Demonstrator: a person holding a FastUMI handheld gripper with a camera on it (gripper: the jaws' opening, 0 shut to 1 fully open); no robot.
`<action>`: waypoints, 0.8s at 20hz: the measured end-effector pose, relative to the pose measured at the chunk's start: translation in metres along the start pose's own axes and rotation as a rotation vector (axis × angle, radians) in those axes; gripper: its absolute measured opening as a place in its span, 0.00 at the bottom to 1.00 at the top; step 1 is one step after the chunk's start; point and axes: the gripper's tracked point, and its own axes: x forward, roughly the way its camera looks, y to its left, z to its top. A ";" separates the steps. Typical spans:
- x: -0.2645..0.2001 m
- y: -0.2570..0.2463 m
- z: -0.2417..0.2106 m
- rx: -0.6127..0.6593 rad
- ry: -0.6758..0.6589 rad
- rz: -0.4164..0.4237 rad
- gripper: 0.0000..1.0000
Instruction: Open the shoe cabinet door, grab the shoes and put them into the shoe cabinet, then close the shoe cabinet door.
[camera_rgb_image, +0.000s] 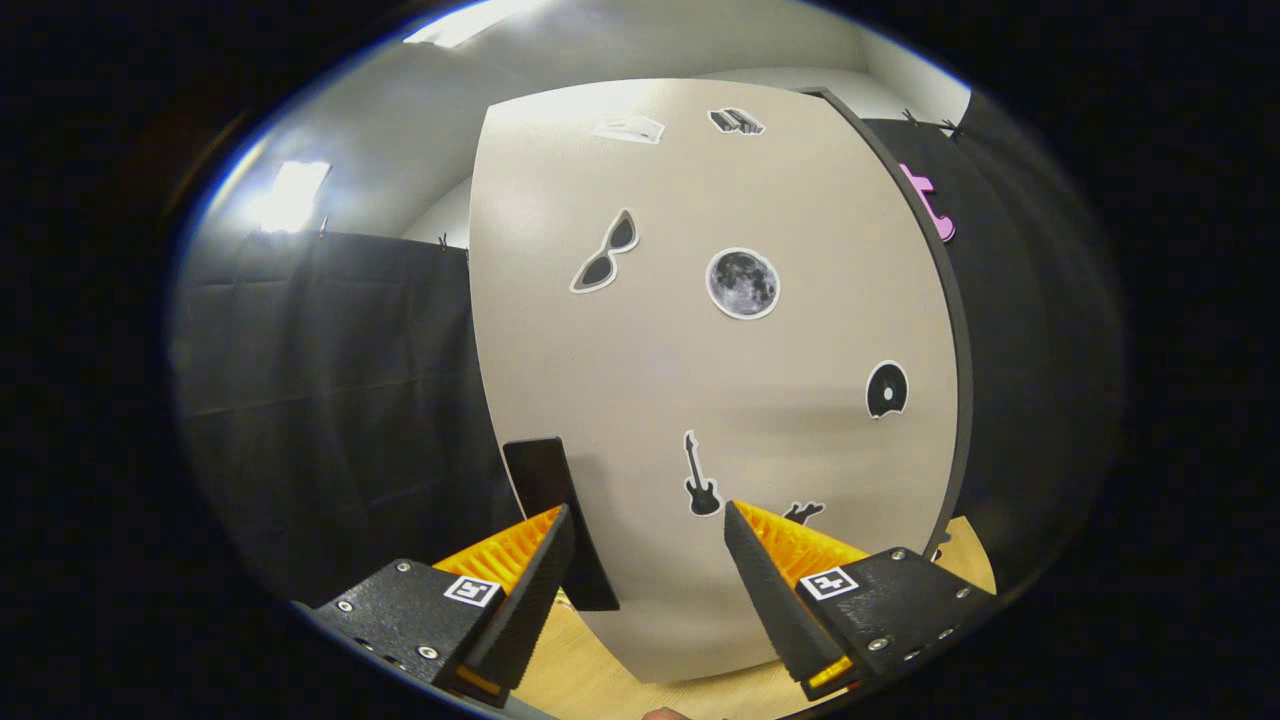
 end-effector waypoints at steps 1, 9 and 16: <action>0.002 0.001 0.001 -0.011 -0.001 -0.004 0.94; 0.003 -0.002 0.004 -0.100 -0.001 -0.104 0.94; -0.001 -0.005 0.021 -0.179 0.006 -0.195 0.95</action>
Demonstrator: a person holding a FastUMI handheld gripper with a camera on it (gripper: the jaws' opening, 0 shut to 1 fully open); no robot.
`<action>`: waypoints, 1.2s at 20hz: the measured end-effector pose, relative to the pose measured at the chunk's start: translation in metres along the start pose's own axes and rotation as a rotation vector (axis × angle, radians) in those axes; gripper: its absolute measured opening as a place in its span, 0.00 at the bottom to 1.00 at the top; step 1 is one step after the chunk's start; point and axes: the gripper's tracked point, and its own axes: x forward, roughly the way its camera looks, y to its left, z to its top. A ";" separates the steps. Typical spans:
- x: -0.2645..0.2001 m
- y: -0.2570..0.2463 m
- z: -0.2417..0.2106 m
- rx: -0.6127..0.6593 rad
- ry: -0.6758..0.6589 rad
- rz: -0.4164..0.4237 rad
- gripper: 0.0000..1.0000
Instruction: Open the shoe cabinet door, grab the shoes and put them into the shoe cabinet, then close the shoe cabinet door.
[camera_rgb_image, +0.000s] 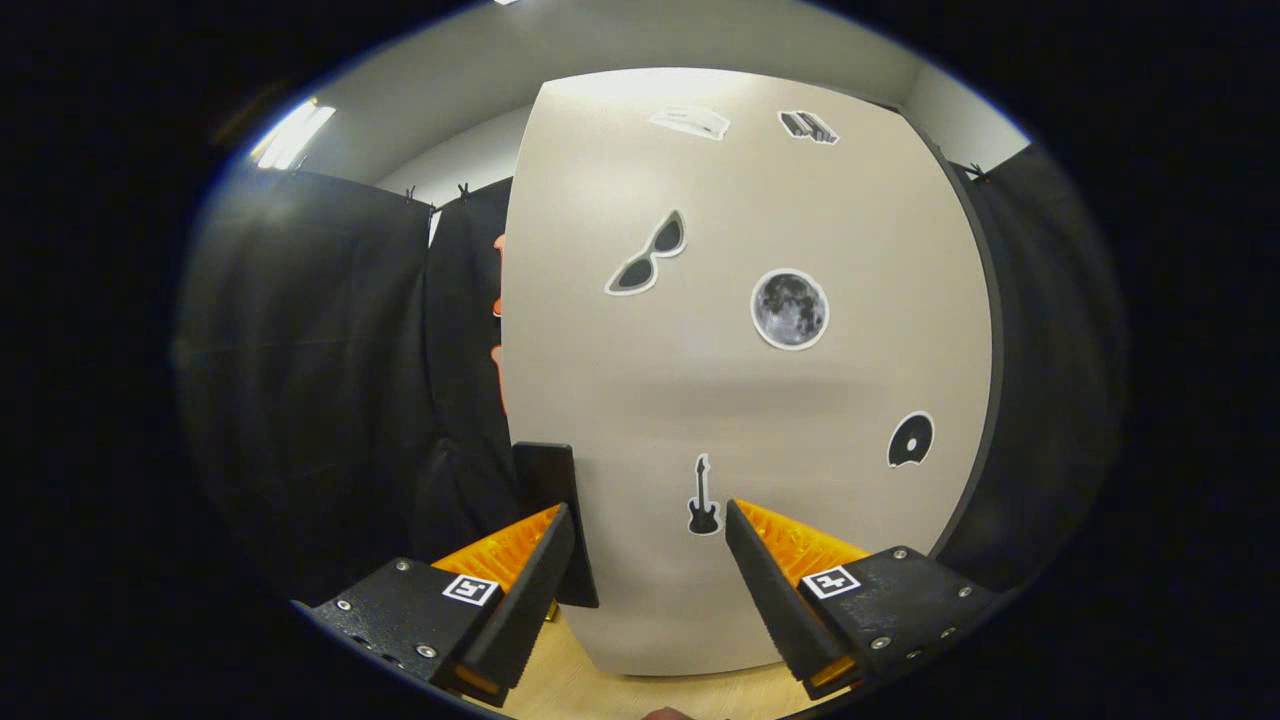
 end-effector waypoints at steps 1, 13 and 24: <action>-0.001 -0.002 0.010 -0.018 -0.022 -0.011 0.95; -0.106 -0.020 0.145 -0.119 -0.282 -0.139 0.94; -0.164 -0.048 0.223 -0.015 -0.391 -0.204 0.95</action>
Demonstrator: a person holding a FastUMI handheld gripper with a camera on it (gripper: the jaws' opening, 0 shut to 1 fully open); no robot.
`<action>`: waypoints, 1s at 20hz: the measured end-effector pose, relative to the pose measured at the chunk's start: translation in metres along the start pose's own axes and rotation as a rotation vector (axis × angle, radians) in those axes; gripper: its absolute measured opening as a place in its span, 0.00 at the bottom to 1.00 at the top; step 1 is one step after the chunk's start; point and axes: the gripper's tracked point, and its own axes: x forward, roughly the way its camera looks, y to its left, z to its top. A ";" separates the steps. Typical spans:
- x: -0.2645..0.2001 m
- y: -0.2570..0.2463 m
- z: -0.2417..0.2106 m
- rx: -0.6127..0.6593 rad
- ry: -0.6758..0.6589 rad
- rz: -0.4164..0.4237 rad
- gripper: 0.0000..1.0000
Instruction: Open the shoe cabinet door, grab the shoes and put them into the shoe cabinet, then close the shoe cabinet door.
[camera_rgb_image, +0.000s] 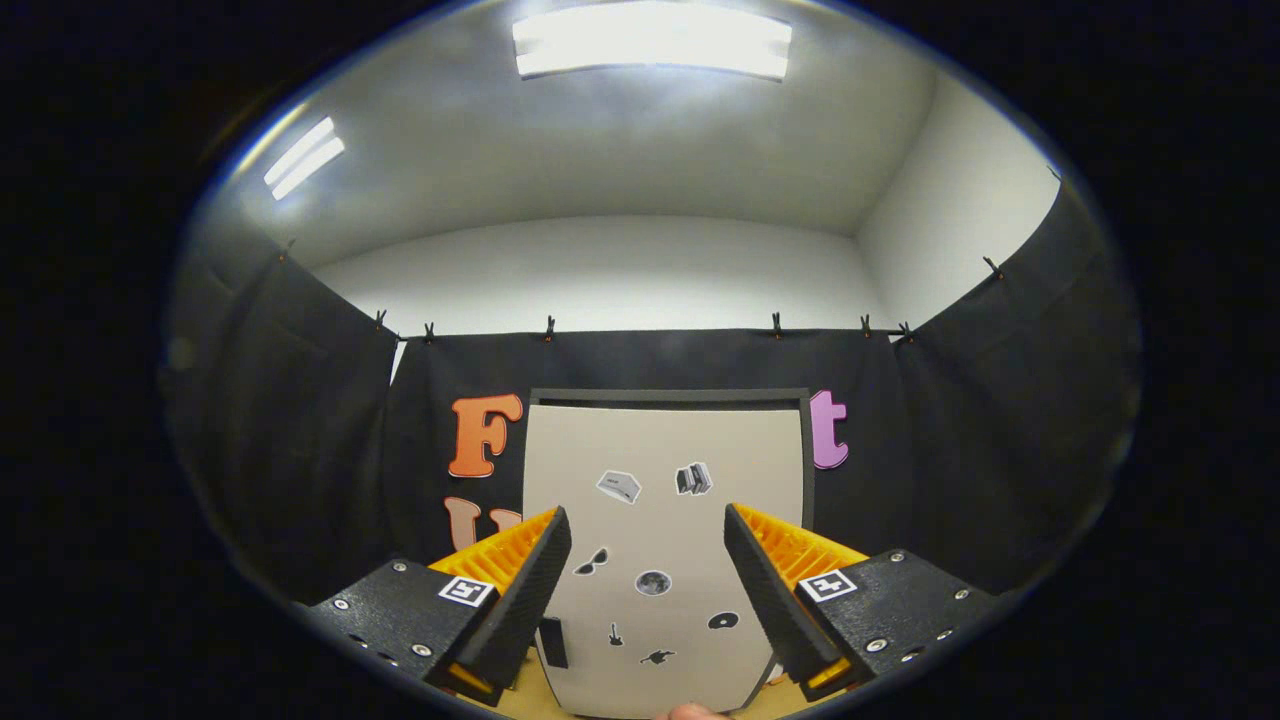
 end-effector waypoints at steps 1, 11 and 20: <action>-0.001 -0.005 0.002 0.009 0.004 -0.006 0.95; -0.008 -0.017 0.009 -0.005 0.029 -0.004 0.95; -0.016 -0.019 0.011 -0.002 0.034 0.009 0.95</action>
